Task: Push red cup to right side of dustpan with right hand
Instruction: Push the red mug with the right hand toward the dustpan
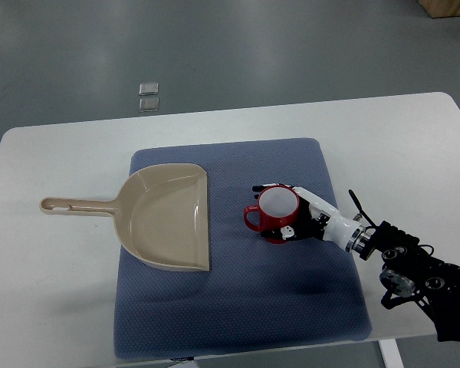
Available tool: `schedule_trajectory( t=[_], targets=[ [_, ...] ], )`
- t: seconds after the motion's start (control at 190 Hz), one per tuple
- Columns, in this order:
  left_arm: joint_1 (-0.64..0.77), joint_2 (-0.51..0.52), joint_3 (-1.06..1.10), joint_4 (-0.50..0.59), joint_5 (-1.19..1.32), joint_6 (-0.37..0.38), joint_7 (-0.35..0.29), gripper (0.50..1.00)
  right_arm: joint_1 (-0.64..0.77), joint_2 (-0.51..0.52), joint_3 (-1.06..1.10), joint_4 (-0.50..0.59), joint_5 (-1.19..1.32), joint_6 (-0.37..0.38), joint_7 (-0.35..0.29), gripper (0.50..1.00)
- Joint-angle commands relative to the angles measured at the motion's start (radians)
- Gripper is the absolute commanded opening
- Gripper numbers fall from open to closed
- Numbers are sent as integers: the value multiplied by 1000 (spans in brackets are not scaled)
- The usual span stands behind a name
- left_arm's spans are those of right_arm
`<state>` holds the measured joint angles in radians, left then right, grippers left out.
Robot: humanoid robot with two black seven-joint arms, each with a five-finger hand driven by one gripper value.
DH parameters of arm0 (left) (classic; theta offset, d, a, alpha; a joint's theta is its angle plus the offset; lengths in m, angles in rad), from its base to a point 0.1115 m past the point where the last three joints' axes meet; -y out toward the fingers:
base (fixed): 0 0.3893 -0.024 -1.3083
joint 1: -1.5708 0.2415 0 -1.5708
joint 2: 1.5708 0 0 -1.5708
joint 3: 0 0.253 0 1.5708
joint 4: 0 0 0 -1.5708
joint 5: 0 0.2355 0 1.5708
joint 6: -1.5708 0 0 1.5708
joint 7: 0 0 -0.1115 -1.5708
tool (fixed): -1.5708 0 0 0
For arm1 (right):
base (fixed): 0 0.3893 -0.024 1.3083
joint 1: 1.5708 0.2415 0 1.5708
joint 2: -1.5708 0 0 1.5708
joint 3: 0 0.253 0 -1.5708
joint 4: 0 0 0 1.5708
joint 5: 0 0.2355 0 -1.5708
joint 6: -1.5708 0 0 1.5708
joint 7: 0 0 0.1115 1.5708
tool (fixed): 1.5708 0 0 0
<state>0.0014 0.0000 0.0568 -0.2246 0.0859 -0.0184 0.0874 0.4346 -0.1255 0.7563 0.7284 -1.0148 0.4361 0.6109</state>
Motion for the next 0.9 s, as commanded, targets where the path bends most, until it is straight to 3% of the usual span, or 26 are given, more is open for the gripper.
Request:
schedule_trajectory(
  t=[0.0,0.896],
  targets=[
    [0,0,0,1,0,0,0,1000,-1,27,0,0,1,-8,0,921],
    [0,0,0,1,0,0,0,1000,1,124,-66,36,1,-74,0,909]
  ],
)
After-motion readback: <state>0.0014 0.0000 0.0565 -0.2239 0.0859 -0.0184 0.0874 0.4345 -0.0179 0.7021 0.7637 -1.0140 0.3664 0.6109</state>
